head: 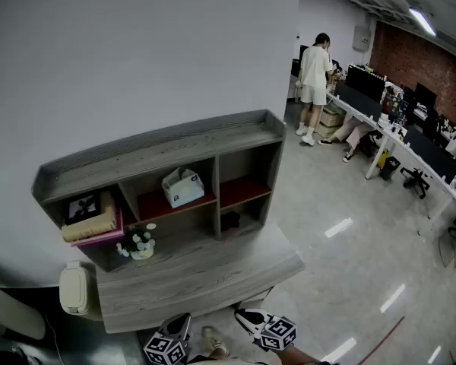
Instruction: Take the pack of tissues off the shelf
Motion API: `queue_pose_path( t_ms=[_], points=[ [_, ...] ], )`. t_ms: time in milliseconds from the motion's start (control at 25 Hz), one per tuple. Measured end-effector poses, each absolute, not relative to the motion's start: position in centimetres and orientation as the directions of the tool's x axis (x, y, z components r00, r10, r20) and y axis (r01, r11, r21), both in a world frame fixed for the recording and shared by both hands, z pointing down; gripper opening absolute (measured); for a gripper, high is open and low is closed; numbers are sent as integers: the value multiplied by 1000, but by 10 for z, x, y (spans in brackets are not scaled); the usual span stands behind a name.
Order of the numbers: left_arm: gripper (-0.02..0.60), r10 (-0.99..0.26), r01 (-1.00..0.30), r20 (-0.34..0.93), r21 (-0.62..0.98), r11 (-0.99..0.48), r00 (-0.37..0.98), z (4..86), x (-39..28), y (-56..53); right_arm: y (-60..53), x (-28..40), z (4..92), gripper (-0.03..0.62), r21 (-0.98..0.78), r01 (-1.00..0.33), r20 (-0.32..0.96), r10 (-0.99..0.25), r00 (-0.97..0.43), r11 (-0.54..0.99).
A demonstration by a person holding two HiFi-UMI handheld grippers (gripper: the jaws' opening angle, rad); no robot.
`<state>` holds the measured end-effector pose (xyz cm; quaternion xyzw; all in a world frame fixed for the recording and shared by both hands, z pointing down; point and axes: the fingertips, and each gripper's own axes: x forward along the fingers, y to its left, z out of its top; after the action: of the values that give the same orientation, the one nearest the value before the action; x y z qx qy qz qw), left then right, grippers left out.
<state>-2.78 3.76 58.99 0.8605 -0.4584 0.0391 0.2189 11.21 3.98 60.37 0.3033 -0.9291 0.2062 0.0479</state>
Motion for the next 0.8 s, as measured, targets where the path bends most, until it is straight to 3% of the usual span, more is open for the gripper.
queue_pose_path(
  t_ms=[800],
  points=[
    [11, -797, -817, 236, 331, -471, 555, 580, -23, 94, 84, 111, 588, 5, -352, -559, 177, -534, -827, 751]
  ],
)
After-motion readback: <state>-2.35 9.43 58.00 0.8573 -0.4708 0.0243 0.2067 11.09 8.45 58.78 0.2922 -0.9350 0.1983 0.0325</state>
